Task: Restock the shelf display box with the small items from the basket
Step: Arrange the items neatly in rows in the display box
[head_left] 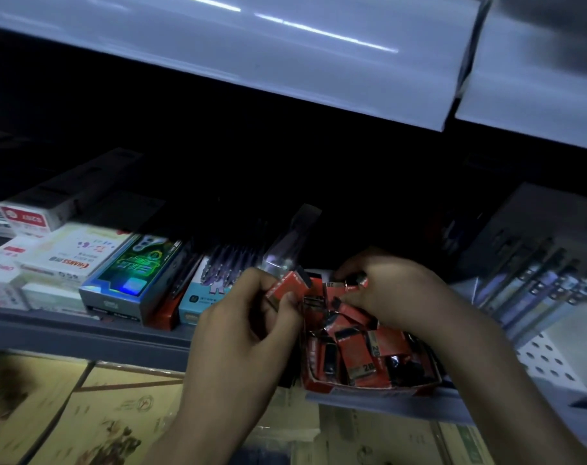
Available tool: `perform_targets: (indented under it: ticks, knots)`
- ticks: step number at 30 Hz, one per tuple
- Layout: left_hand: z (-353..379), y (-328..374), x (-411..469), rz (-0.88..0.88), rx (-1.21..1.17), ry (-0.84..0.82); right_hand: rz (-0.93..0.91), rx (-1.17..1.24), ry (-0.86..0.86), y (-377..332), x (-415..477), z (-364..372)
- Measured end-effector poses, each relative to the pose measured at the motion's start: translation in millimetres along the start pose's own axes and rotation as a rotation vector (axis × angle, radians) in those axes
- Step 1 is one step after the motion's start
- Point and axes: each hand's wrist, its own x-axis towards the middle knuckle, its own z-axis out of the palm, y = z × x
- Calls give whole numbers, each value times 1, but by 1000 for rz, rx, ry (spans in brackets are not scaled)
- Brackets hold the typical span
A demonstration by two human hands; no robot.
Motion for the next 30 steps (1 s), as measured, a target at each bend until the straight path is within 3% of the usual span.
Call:
perform_targets:
  ticks: [5,9,19,30]
  knots:
    - [-1,-4,-1,82,105,-51,60,18,-12,-1,2,-4]
    - [-3,-7,-2,92,122,-29,121,143,71,4,-5,-13]
    - [2,9,-5,-11,-273,-78,25,544,286,13,-16,-6]
    - [8,15,-2,-42,-357,48,37,690,276,17,-27,-14]
